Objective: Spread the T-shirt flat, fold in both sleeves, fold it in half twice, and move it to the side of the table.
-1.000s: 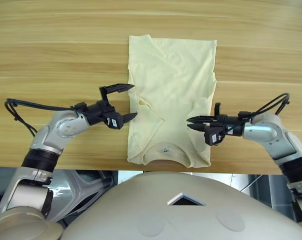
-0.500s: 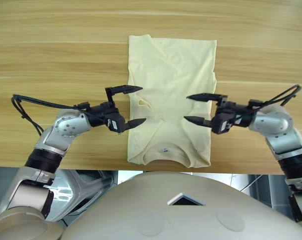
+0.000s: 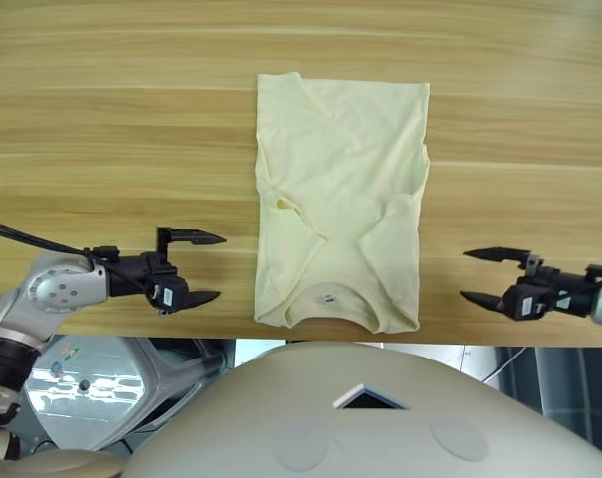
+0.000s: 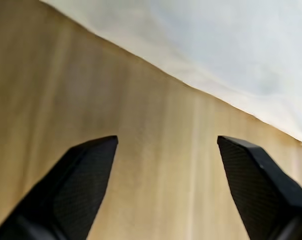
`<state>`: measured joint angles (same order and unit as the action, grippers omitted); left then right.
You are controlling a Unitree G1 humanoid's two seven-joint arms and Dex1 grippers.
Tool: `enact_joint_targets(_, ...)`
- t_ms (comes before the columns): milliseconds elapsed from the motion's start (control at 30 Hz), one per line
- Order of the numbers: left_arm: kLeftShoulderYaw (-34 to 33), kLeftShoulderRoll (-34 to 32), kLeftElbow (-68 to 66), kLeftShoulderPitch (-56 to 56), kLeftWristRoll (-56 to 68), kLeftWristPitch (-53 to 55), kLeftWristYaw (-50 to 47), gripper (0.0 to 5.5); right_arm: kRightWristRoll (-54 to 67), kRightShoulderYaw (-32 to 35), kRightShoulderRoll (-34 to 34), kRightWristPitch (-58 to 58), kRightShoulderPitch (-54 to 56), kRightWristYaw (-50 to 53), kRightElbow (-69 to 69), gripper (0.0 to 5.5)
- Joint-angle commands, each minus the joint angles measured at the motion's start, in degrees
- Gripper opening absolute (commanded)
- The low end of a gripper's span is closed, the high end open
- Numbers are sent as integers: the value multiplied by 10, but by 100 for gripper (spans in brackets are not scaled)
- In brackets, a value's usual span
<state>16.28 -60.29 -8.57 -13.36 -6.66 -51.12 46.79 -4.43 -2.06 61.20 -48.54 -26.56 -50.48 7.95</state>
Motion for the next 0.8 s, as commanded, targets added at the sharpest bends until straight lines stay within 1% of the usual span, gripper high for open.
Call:
enact_joint_targets(33, 31, 34, -5, -3, -46, 14, 2, 540, -23, -55, -17, 5, 3, -15, -17, 370)
enact_joint_targets(167, 54, 61, 1, 7, -50, 12, 5, 540, -30, -89, -20, 5, 2, -18, -29, 370)
enact_joint_targets(333, 94, 72, 9, 3, -45, 14, 22, 540, -32, -109, -17, 10, 5, -13, -44, 370)
enact_joint_targets(500, 131, 55, 18, -7, -32, 14, 50, 540, -32, -123, -23, 13, 13, -6, -54, 370)
enact_joint_targets(700, 144, 46, 21, -8, -31, 10, 52, 540, -35, -136, -28, 19, 20, 1, -62, 370)
enact_joint_targets(733, 144, 49, 20, -6, -33, 9, 49, 524, -34, -137, -28, 20, 21, 1, -62, 374)
enact_joint_targets(767, 142, 52, 20, -5, -39, 7, 44, 508, -33, -139, -26, 21, 23, 0, -65, 351)
enact_joint_targets(800, 141, 54, 20, -4, -41, 6, 40, 500, -32, -141, -25, 21, 23, -2, -67, 347)
